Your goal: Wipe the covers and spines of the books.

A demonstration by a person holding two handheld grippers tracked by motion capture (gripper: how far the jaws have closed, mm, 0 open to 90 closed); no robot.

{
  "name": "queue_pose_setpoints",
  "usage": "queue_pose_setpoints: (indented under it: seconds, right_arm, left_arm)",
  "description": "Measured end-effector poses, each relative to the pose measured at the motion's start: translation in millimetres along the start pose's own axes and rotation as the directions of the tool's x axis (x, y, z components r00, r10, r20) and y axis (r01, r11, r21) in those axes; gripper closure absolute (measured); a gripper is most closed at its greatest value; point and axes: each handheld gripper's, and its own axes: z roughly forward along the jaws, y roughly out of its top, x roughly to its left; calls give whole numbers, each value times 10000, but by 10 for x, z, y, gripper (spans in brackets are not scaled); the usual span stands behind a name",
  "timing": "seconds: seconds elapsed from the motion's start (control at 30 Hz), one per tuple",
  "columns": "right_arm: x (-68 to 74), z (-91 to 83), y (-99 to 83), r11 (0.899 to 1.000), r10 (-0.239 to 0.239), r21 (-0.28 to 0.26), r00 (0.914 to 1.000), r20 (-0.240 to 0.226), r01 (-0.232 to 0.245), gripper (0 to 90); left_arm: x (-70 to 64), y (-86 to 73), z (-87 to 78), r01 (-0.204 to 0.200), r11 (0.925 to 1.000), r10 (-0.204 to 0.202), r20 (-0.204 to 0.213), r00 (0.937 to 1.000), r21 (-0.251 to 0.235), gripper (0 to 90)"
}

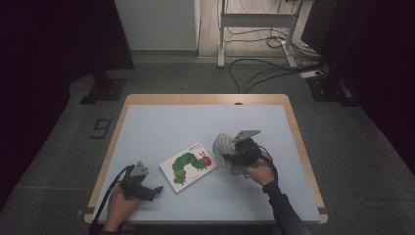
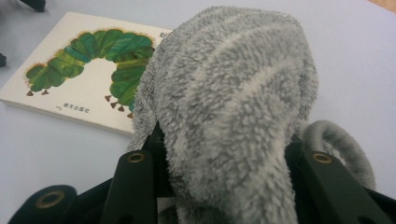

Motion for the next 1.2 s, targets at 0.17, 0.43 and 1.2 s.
queue_pose_setpoints:
  seconds: [0.17, 0.43, 1.2]
  right_arm:
    - [53, 104, 46, 9999, -139, 37, 9998, -155, 140, 548]
    - [91, 275, 76, 9996, -243, 146, 9993, -267, 247, 548]
    - [150, 640, 56, 9965, -485, 667, 9984, -297, 504, 550]
  left_arm:
    - [0, 1, 0, -3, 10000, 3, -2, 10000, 4, 0]
    - [-1, 1, 0, -8, 10000, 8, -18, 10000, 16, 0]
    - [0, 3, 0, -7, 10000, 7, -8, 10000, 20, 0]
